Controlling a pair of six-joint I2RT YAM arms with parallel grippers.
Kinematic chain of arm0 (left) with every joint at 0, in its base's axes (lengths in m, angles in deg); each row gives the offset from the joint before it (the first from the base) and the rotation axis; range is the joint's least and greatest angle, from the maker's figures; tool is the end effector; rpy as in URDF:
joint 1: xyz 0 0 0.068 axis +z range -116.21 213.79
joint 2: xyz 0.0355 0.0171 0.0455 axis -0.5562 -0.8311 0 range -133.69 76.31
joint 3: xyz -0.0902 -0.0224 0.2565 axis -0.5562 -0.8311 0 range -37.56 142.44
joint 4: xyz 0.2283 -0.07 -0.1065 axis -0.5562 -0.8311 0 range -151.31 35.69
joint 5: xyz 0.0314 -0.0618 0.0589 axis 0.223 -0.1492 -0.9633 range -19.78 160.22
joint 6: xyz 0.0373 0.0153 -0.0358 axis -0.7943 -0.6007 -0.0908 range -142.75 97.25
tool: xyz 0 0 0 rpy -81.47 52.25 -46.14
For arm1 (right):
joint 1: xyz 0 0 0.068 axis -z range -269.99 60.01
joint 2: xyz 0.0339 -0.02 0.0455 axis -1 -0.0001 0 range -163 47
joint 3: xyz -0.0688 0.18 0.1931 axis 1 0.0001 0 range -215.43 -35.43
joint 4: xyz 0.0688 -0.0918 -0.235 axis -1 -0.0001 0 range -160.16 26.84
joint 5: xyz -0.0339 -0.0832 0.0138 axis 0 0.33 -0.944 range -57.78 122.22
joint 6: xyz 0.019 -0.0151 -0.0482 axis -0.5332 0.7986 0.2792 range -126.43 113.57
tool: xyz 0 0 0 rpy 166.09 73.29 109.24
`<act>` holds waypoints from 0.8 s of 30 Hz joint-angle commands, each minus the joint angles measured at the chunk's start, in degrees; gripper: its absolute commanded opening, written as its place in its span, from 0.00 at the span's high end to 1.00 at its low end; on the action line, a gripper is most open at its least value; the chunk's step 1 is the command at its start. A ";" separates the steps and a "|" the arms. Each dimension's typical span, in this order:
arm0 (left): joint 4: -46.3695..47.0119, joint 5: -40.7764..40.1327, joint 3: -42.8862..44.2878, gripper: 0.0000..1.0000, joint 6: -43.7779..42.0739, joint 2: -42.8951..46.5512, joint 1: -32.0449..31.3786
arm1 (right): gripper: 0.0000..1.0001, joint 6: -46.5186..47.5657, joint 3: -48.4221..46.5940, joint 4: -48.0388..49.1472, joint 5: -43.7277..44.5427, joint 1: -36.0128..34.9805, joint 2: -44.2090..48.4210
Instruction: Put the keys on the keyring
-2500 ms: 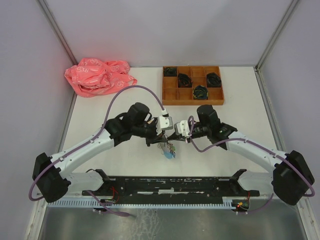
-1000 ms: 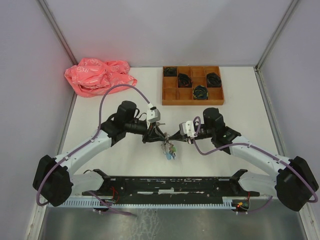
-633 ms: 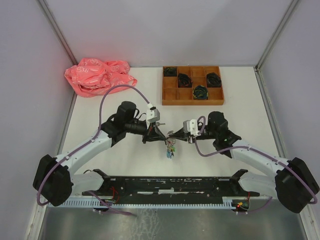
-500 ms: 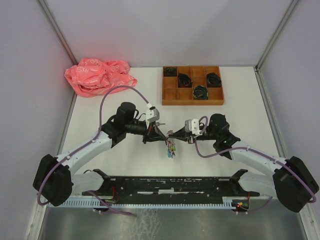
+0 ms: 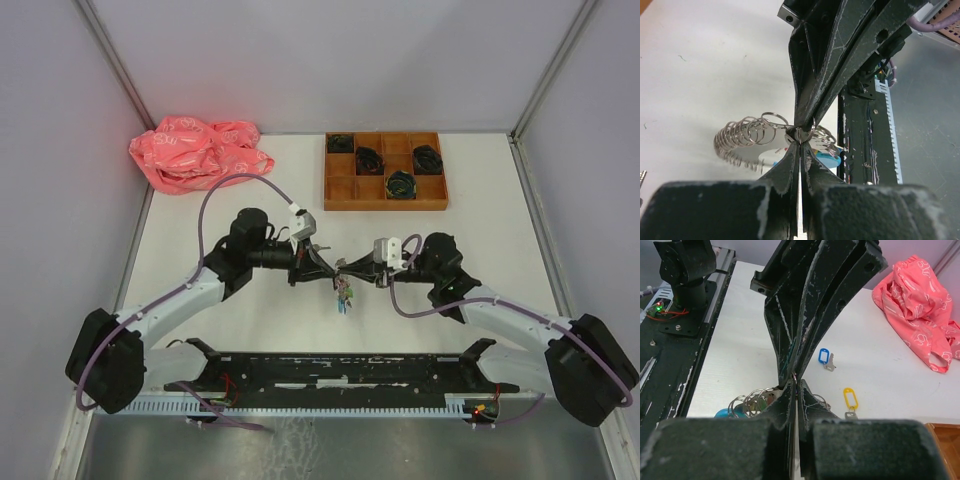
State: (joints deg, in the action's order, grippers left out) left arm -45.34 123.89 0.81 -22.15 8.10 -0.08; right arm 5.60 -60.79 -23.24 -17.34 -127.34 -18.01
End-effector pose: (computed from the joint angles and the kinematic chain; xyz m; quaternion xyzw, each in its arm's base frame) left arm 0.1943 -0.1649 0.2550 0.4558 0.6307 -0.5051 0.3733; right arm 0.1685 0.1627 0.2431 -0.5374 0.4578 0.4295 0.5631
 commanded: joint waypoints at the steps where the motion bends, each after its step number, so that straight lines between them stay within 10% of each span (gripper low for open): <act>1: 1.09 -1.50 1.32 0.97 -0.43 4.63 -0.50 | 0.94 8.87 -3.45 -13.90 0.96 -0.44 4.85; 24: -0.80 -1.51 2.59 0.97 -0.71 0.42 -2.62 | 0.67 15.12 -8.29 -29.34 -0.44 -0.47 3.54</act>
State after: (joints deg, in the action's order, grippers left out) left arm -47.37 122.66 0.94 -22.20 8.60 -2.33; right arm 20.25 -65.69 -53.03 -16.73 -127.75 -13.97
